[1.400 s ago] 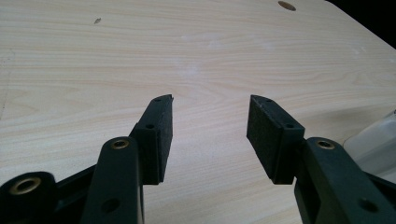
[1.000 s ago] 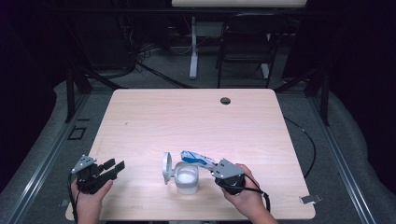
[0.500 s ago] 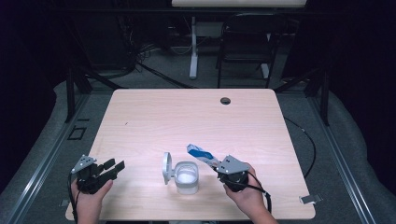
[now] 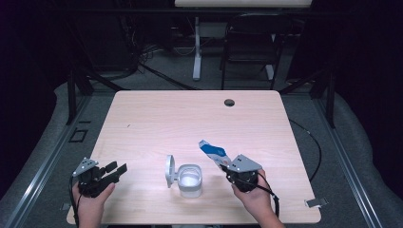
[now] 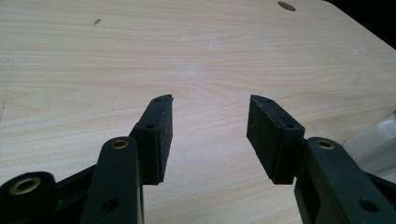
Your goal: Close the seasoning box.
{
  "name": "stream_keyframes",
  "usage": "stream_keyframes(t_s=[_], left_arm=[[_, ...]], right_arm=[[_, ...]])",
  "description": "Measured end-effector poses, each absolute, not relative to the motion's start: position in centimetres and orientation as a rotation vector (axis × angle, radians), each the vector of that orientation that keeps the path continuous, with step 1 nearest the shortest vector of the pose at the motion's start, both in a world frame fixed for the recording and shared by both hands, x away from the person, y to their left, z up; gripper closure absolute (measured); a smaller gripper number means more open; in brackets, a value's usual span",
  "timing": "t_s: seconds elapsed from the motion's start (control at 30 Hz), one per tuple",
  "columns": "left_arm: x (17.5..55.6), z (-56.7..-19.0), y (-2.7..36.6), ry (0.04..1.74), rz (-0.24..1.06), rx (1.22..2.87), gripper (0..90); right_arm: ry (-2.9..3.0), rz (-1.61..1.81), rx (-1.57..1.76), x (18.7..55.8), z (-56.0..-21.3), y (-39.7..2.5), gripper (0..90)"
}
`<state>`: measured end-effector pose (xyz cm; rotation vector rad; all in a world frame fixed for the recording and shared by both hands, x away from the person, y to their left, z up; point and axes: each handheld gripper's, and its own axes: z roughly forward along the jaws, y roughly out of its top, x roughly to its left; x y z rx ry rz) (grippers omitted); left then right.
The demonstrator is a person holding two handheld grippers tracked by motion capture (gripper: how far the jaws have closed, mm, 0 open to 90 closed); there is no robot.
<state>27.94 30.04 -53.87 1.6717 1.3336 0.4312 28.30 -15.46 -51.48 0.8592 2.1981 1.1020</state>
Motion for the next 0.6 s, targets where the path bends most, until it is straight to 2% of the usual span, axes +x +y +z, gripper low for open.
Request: stream_keyframes(t_s=[0.6], left_arm=[[27.9, -53.8, 30.0, 1.332, 0.433, 1.672, 51.1]], right_arm=[[2.127, 1.183, 1.014, 28.9, -52.5, -17.4, 83.3]])
